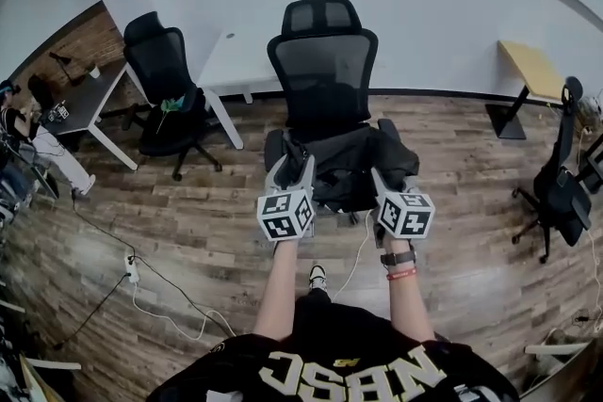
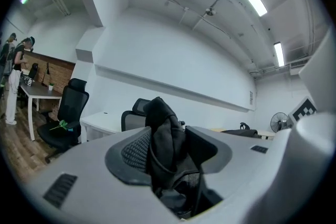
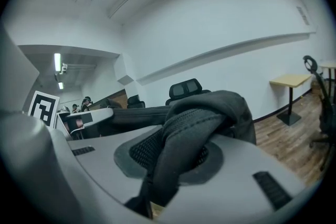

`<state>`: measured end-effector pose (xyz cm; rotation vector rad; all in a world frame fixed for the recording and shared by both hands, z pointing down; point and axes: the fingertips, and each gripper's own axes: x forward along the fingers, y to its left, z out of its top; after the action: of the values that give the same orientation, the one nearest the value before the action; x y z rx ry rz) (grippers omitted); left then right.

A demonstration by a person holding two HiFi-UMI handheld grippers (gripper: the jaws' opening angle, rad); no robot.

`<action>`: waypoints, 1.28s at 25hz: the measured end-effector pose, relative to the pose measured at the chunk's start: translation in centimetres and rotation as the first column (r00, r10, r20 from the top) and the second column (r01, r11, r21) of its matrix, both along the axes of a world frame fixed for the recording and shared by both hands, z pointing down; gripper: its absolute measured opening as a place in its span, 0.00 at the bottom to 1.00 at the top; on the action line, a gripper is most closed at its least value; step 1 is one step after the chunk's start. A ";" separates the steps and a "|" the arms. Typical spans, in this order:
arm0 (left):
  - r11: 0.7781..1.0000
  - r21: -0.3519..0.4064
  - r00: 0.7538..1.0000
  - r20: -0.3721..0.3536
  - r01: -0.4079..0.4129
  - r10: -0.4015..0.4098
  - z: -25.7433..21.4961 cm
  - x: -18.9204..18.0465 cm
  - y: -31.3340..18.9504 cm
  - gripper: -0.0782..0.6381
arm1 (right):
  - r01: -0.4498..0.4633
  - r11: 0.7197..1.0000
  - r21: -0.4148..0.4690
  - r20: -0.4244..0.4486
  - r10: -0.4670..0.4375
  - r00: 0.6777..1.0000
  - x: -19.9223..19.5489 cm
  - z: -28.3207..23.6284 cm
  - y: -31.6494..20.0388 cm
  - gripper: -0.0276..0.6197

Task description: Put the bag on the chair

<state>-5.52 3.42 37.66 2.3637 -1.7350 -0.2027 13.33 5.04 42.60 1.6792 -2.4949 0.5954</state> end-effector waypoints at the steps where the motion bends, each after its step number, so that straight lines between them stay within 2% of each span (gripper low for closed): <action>1: 1.000 -0.002 1.000 -0.005 -0.004 0.004 0.0 -0.4 -1.3 0.40 | -0.004 1.000 -0.004 0.003 0.004 1.000 -0.3 -0.1 -1.4 0.18; 10: 0.999 -0.047 0.999 -0.046 -0.018 0.016 2.3 -4.9 -11.6 0.41 | -0.020 0.999 -0.039 0.001 0.020 1.000 -5.0 1.2 -11.9 0.18; 15: 0.996 -0.086 0.998 -0.064 -0.012 0.007 4.1 -7.3 -15.8 0.41 | -0.002 0.997 -0.073 -0.002 0.002 1.000 -7.4 2.6 -16.0 0.18; 24: 0.988 -0.154 0.999 -0.052 -0.017 0.009 7.9 -7.2 -24.4 0.41 | 0.025 0.990 -0.137 0.011 -0.024 1.000 -7.9 6.2 -25.3 0.19; 29: 0.974 -0.226 0.999 -0.044 0.008 -0.018 10.7 -7.1 -29.6 0.41 | 0.081 0.980 -0.184 -0.004 -0.083 0.997 -8.3 8.3 -31.1 0.19; 32: 0.962 -0.272 0.999 -0.037 0.005 -0.015 12.8 -6.7 -32.5 0.41 | 0.076 0.969 -0.233 0.008 -0.076 0.997 -7.7 10.5 -34.3 0.19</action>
<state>-12.25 -29.13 50.49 2.1400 -1.6396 -0.0094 5.64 -29.24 53.06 1.4924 -2.3665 0.8424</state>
